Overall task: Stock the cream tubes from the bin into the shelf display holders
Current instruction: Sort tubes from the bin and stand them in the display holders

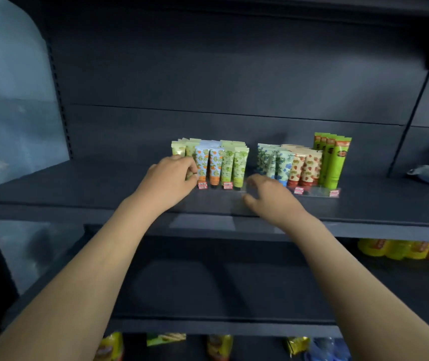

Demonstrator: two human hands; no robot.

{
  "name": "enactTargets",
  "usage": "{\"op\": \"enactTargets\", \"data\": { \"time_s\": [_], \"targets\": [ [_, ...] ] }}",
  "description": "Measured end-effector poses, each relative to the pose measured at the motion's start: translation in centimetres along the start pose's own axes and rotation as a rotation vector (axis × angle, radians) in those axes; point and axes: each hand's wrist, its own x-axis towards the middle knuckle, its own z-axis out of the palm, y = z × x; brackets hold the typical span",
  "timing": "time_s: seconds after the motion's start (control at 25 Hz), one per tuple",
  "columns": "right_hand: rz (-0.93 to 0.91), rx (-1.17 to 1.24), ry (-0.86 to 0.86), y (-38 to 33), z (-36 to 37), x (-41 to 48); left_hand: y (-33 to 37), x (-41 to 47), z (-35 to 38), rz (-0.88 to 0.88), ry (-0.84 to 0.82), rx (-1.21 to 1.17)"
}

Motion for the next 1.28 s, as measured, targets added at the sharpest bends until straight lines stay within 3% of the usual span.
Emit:
{"op": "enactTargets", "data": {
  "time_s": [0.28, 0.48, 1.08, 1.28],
  "targets": [
    [-0.058, 0.001, -0.074, 3.7, -3.7, -9.4, 7.8, -10.0, 1.9, -0.162, -0.096, 0.018],
    [-0.037, -0.008, -0.159, 5.6, -1.4, -16.9, 11.1, -16.8, 4.2, -0.197, -0.179, 0.071],
    [0.205, -0.031, -0.659, 9.5, 17.5, -36.0, 10.1, -36.6, 23.2, -0.178, -0.693, 0.022],
    [0.231, 0.007, -0.85, 11.1, 25.3, -38.8, 8.7, -40.7, 30.4, -0.396, -0.814, -0.043]
  ]
}}
